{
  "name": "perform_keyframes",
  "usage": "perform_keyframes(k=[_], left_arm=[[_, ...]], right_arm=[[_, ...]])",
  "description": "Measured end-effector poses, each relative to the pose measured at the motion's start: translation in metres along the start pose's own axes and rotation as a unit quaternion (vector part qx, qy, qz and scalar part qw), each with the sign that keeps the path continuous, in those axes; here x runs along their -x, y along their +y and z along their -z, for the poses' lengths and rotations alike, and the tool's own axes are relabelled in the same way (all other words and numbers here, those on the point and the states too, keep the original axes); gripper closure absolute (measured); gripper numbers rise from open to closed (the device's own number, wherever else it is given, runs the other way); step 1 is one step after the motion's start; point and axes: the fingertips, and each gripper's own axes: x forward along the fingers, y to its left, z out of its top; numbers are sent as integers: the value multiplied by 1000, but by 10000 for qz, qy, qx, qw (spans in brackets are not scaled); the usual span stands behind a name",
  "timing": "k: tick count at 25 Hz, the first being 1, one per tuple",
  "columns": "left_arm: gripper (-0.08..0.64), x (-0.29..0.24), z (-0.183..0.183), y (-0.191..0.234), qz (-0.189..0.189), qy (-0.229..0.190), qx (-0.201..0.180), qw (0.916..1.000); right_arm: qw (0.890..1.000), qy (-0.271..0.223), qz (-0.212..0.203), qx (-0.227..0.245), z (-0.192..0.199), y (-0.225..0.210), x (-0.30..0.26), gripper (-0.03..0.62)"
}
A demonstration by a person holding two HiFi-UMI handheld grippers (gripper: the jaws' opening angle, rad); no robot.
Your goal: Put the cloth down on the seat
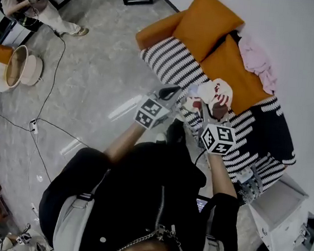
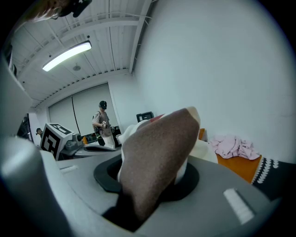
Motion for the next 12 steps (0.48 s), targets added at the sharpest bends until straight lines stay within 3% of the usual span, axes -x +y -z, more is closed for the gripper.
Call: perform_keyframes(k=[12], left_arm=[[549, -63, -39, 35, -43, 173, -123, 9998]], right_arm=[[9999, -5, -136, -4, -38, -55, -49, 440]])
